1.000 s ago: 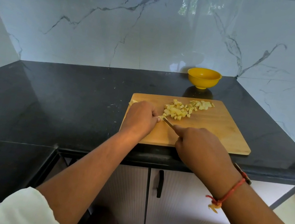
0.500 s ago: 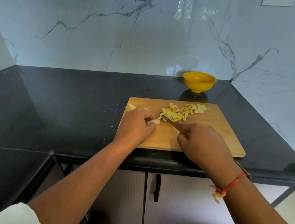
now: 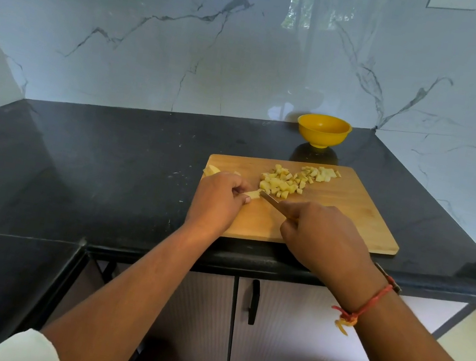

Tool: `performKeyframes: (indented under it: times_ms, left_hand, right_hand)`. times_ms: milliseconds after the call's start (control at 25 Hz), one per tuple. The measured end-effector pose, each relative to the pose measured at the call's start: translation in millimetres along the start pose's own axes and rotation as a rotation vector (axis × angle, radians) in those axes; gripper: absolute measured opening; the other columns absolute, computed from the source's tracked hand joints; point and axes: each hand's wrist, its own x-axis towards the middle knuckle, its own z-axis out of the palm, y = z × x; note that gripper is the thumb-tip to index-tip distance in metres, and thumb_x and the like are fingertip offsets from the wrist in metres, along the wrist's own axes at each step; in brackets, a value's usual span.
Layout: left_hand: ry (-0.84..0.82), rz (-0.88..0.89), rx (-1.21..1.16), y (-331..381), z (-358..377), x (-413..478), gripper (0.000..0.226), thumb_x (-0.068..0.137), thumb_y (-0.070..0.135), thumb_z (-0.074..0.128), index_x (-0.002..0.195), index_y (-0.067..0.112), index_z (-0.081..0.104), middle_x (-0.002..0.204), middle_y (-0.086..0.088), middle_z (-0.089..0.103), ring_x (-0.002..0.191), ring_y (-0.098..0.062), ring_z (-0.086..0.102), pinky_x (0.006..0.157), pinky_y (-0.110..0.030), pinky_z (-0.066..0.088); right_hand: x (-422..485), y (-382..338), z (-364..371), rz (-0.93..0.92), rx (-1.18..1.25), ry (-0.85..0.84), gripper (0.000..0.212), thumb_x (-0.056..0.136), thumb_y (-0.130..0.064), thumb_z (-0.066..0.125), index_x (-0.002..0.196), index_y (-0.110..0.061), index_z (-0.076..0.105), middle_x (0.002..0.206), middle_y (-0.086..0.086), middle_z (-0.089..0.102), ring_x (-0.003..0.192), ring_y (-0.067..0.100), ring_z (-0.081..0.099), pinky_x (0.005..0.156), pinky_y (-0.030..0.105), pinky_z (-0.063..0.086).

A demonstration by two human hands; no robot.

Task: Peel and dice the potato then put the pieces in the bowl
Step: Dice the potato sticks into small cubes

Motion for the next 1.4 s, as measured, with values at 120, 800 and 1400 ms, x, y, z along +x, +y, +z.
performKeyframes:
  times_ms: [120,800,1400]
  left_hand:
    - [0.019,-0.009,-0.01,0.3,0.8,-1.4,0.02,0.09,0.021,0.072,0.11,0.021,0.075,0.106,0.006,0.072,0.094,-0.004,0.062,0.086,-0.017,0.044]
    - [0.034,-0.068,-0.071,0.1,0.7,-0.2,0.029,0.087,0.024,0.076,0.115,0.019,0.069,0.098,0.008,0.072,0.087,-0.001,0.063,0.084,-0.017,0.05]
    - [0.058,-0.049,-0.05,2.9,1.0,-2.0,0.035,0.086,0.027,0.077,0.116,0.016,0.065,0.092,0.008,0.072,0.085,-0.004,0.066,0.084,-0.022,0.053]
  right_hand:
    - [1.1,-1.1,-0.3,-0.012,0.02,-0.017,0.046,0.101,-0.03,0.047,0.146,-0.043,0.047,0.092,-0.002,0.065,0.077,0.013,0.061,0.077,0.034,0.061]
    - [13.8,-16.8,13.8,-0.05,0.03,0.04,0.045,0.101,-0.032,0.044,0.145,-0.042,0.049,0.097,-0.002,0.066,0.08,0.012,0.06,0.075,0.031,0.058]
    - [-8.1,-3.4,15.4,-0.045,-0.142,0.01,0.054,0.104,-0.024,0.041,0.152,-0.046,0.031,0.096,0.003,0.057,0.093,0.023,0.061,0.077,0.037,0.054]
